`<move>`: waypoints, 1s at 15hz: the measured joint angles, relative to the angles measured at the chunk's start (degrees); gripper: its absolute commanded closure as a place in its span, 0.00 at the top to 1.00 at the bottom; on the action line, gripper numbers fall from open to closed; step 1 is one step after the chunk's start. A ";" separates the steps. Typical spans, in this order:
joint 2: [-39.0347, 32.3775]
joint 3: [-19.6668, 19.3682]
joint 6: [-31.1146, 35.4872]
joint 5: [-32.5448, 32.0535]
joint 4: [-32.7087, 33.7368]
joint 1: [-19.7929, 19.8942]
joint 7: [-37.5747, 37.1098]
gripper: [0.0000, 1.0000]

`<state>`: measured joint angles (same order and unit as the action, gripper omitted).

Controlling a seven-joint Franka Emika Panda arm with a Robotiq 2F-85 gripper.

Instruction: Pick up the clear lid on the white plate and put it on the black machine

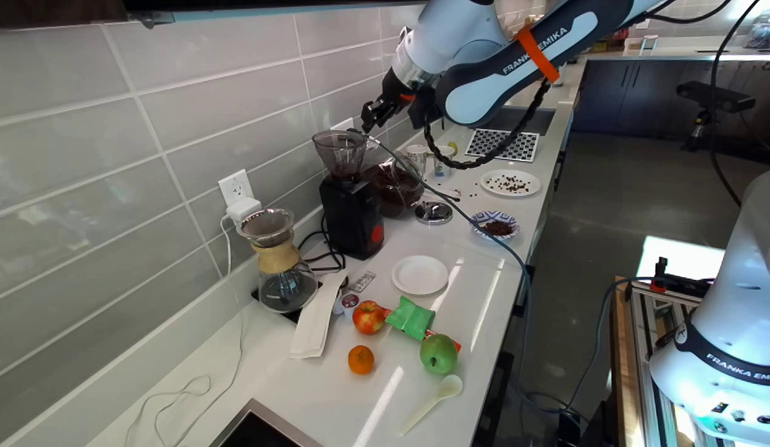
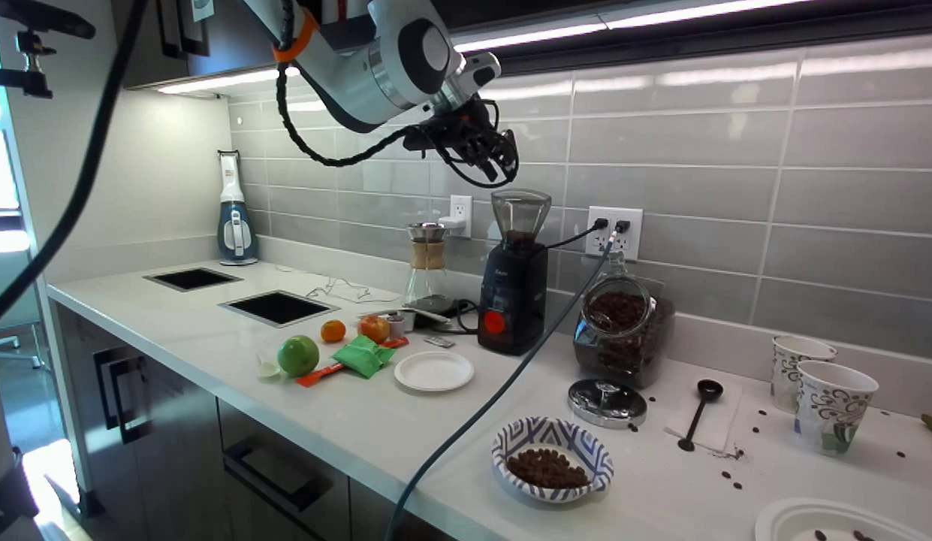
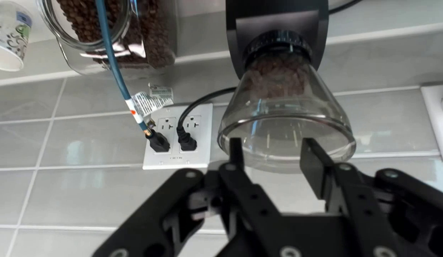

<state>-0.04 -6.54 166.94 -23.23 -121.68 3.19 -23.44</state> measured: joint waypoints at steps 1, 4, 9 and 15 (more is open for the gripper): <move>1.37 0.24 -1.62 0.23 -1.15 -0.03 -0.02 0.86; 5.38 0.61 -3.09 0.41 -5.31 -0.14 -0.21 1.00; 12.20 0.92 -3.09 -0.31 -12.13 0.03 -2.27 1.00; 20.26 4.21 -5.40 -5.38 -17.76 3.61 -9.28 1.00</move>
<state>20.21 -2.33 161.54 -28.61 -139.44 6.81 -32.72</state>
